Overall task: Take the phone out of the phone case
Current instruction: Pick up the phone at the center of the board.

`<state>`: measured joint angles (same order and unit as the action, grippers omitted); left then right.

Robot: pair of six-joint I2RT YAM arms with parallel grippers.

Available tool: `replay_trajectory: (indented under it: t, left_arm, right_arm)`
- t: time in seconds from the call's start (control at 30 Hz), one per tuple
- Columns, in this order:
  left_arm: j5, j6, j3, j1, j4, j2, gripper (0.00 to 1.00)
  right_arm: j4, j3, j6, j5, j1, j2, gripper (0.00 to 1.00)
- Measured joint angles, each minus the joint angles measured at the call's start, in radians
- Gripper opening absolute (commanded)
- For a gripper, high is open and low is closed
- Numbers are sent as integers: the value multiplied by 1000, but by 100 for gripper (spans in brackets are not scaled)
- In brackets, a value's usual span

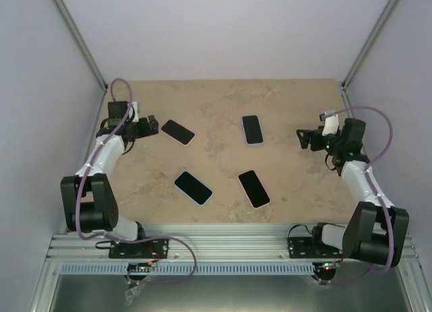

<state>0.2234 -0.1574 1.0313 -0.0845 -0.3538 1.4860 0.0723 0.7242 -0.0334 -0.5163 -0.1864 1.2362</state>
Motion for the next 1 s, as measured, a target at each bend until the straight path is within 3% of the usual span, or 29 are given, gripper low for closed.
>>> replay_trajectory:
  t: [0.53,1.0]
  left_arm:
    - [-58,-44,-14,8,100,-82,99]
    - [-6,3,-59,11,156,-233,99]
  right_arm:
    - [-76,14,51,126,70,11,98]
    - [64,379,-40,243,315,348,98]
